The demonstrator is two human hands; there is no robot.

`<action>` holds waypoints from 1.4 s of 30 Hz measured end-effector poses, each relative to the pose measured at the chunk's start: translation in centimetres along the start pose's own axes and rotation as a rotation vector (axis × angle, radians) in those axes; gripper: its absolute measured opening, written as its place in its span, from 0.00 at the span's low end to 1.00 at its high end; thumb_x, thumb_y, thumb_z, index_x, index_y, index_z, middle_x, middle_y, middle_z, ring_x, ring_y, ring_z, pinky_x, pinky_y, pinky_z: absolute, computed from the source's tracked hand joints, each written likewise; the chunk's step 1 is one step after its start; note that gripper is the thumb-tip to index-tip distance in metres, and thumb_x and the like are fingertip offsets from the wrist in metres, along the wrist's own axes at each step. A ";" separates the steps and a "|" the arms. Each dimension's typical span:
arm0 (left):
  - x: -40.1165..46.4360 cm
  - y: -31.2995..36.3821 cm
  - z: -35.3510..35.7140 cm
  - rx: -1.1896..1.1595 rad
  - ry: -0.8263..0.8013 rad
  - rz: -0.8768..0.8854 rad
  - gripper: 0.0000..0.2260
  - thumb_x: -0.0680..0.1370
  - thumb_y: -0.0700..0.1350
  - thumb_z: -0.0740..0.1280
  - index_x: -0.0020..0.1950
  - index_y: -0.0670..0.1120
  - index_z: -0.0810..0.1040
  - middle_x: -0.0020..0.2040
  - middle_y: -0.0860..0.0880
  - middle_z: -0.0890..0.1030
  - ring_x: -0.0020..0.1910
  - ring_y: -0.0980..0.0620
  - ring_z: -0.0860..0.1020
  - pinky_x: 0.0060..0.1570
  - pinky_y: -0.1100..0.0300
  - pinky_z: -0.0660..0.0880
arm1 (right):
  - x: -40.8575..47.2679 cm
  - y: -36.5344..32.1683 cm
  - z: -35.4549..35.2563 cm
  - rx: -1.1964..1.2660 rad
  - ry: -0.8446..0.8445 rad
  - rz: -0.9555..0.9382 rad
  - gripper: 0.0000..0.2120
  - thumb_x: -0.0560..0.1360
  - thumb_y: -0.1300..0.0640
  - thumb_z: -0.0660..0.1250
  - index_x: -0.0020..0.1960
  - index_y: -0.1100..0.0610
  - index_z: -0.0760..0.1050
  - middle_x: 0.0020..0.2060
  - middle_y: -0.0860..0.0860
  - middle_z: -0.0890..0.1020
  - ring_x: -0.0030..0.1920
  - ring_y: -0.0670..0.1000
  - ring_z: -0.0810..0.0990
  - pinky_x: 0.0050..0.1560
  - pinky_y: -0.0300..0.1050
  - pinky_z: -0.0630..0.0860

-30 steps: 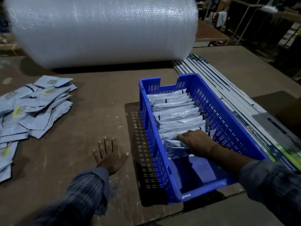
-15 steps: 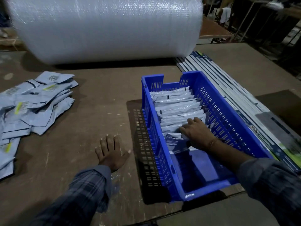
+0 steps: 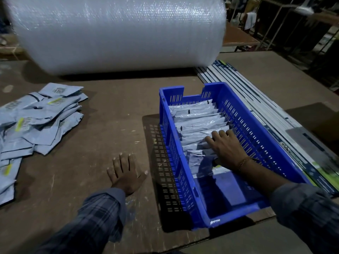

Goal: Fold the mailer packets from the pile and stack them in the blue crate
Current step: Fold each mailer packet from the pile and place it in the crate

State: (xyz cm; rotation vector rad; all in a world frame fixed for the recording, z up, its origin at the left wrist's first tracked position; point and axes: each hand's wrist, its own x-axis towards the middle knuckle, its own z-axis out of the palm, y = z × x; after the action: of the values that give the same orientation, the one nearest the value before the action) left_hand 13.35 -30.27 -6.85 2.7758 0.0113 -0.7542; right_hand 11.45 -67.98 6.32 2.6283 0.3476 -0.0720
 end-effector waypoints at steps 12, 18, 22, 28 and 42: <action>-0.4 0.1 0.0 -0.017 0.051 0.033 0.47 0.79 0.76 0.49 0.85 0.51 0.32 0.83 0.44 0.27 0.81 0.37 0.28 0.77 0.32 0.35 | -1.9 0.1 -3.4 0.153 0.028 0.132 0.38 0.62 0.38 0.82 0.63 0.53 0.71 0.52 0.53 0.78 0.50 0.58 0.78 0.52 0.55 0.73; -1.8 -3.2 1.8 0.044 0.345 0.174 0.38 0.82 0.72 0.44 0.87 0.53 0.47 0.87 0.47 0.46 0.85 0.41 0.46 0.81 0.37 0.50 | -2.5 -3.7 -9.2 0.451 0.160 0.218 0.28 0.77 0.40 0.73 0.70 0.54 0.73 0.58 0.54 0.82 0.57 0.59 0.81 0.55 0.55 0.78; -3.1 -9.4 2.4 0.032 0.497 0.160 0.32 0.85 0.63 0.48 0.85 0.50 0.60 0.85 0.43 0.61 0.82 0.39 0.60 0.79 0.39 0.60 | -2.1 -8.0 -14.0 0.619 0.212 0.211 0.28 0.79 0.38 0.67 0.73 0.52 0.71 0.64 0.52 0.81 0.62 0.55 0.79 0.62 0.54 0.77; -3.8 -20.7 1.5 -0.005 0.484 0.234 0.32 0.86 0.64 0.43 0.87 0.51 0.53 0.86 0.46 0.56 0.85 0.44 0.55 0.82 0.44 0.53 | 0.4 -16.0 -19.5 0.713 0.320 0.147 0.25 0.78 0.39 0.67 0.69 0.52 0.73 0.58 0.53 0.81 0.56 0.56 0.80 0.56 0.58 0.78; -6.3 -32.6 -2.3 0.080 0.457 0.539 0.28 0.88 0.56 0.54 0.86 0.46 0.58 0.87 0.47 0.54 0.86 0.48 0.51 0.83 0.48 0.53 | 11.3 -37.2 -21.9 0.861 0.208 -0.040 0.21 0.79 0.47 0.70 0.69 0.53 0.74 0.59 0.53 0.81 0.57 0.57 0.80 0.58 0.53 0.77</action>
State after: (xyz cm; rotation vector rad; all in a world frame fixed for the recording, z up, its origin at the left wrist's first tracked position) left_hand 6.55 2.17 -9.99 2.7549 -0.6579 0.0151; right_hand 12.61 -23.40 7.23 3.4941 0.5298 0.0558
